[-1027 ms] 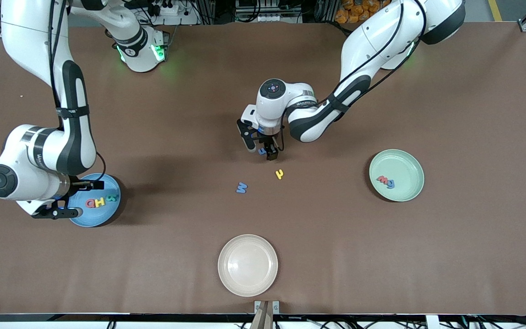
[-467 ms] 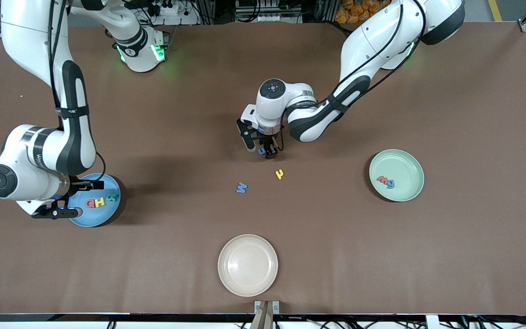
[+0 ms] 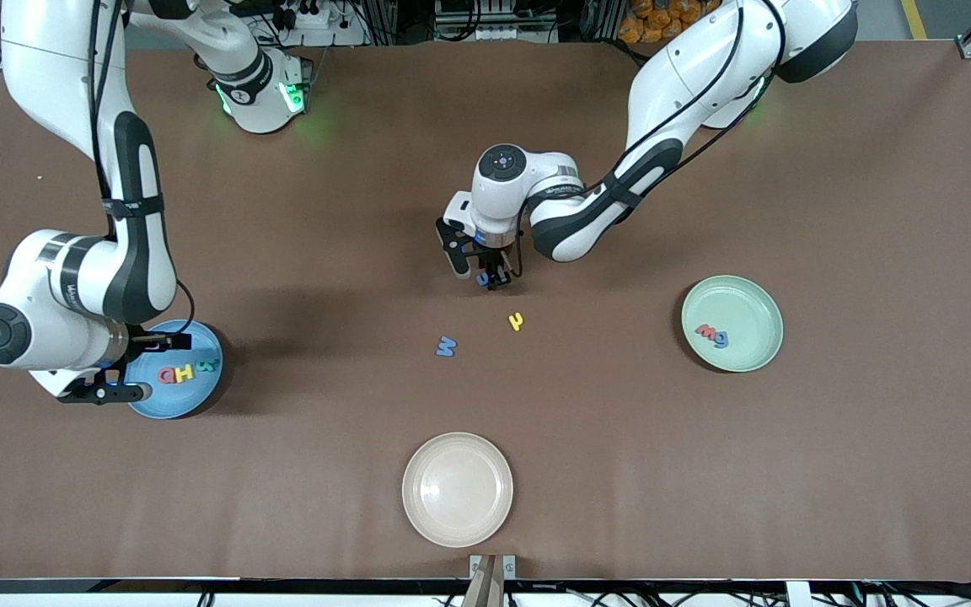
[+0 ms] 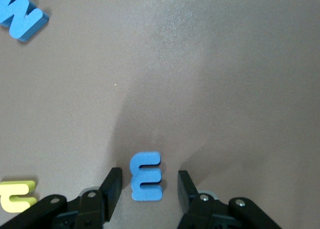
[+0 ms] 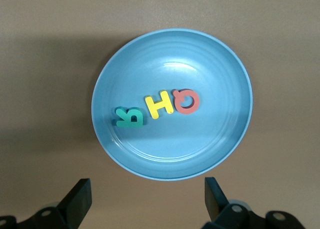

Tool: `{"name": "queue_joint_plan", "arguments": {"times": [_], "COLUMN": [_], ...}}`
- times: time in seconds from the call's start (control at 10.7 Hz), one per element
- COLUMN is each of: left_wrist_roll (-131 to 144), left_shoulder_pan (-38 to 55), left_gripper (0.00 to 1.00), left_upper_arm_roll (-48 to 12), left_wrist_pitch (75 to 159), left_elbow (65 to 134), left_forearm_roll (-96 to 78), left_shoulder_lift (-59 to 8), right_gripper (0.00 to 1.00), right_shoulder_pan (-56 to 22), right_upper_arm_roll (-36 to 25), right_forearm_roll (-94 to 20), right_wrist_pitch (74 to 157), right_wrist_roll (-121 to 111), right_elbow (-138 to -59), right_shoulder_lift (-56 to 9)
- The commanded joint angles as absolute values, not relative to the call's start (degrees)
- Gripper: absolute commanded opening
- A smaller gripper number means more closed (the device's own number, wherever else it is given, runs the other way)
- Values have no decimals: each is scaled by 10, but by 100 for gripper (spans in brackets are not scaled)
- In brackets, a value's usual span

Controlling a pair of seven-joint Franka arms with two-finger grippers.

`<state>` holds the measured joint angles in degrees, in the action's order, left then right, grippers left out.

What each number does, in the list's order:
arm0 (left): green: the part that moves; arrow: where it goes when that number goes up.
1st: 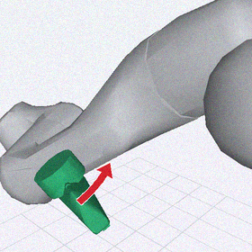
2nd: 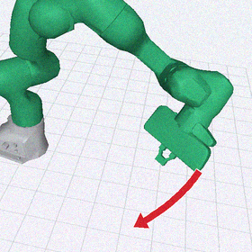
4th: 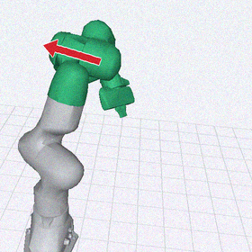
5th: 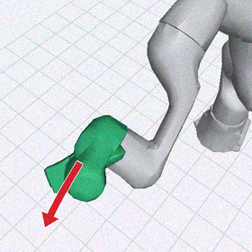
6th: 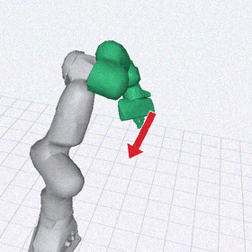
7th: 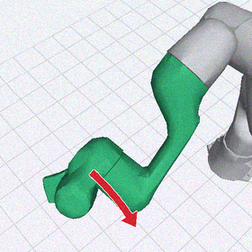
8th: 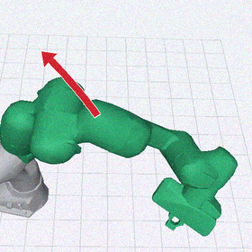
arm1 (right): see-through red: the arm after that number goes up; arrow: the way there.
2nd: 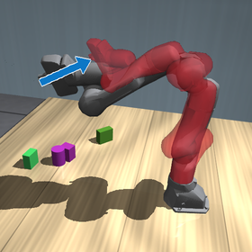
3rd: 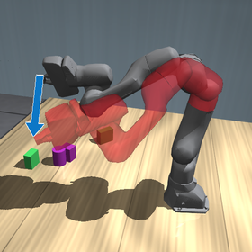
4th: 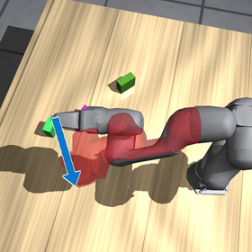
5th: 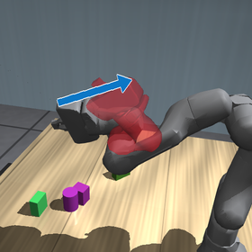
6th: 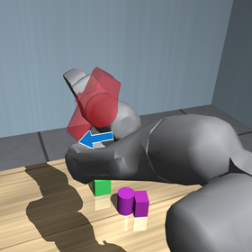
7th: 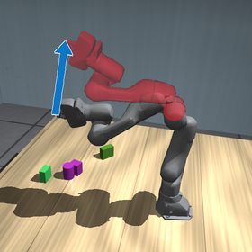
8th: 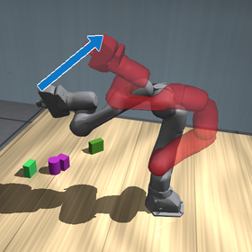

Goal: Sort uppercase to blue plate, lowercase to green plate
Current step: 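Lower the left gripper and close it on the blue E, then carry the blue E to the green plate while the right gripper rises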

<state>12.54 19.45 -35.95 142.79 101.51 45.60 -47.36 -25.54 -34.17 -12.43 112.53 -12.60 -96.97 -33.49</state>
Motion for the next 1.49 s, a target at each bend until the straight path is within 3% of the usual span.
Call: {"name": "queue_joint_plan", "arguments": {"times": [0.0, 0.65, 1.03, 1.4], "left_wrist_roll": [129, 120, 121, 120], "left_shoulder_pan": [194, 182, 132, 51], "left_gripper": [46, 20, 1, 0], "left_upper_arm_roll": [-355, -342, -347, -385], "left_wrist_pitch": [1434, 1434, 1425, 1292], "left_elbow": [1008, 998, 1012, 1008], "left_forearm_roll": [473, 473, 452, 357], "left_shoulder_lift": [-485, -480, -442, -361], "right_gripper": [100, 100, 100, 100], "right_shoulder_pan": [-248, -249, -249, -264], "right_upper_arm_roll": [-338, -338, -338, -336], "right_forearm_roll": [-133, -134, -134, -182], "right_wrist_pitch": [1121, 1121, 1121, 1121], "right_wrist_roll": [-129, -127, -127, -127], "right_elbow": [-970, -970, -970, -969], "right_shoulder_lift": [-329, -329, -329, -328]}}
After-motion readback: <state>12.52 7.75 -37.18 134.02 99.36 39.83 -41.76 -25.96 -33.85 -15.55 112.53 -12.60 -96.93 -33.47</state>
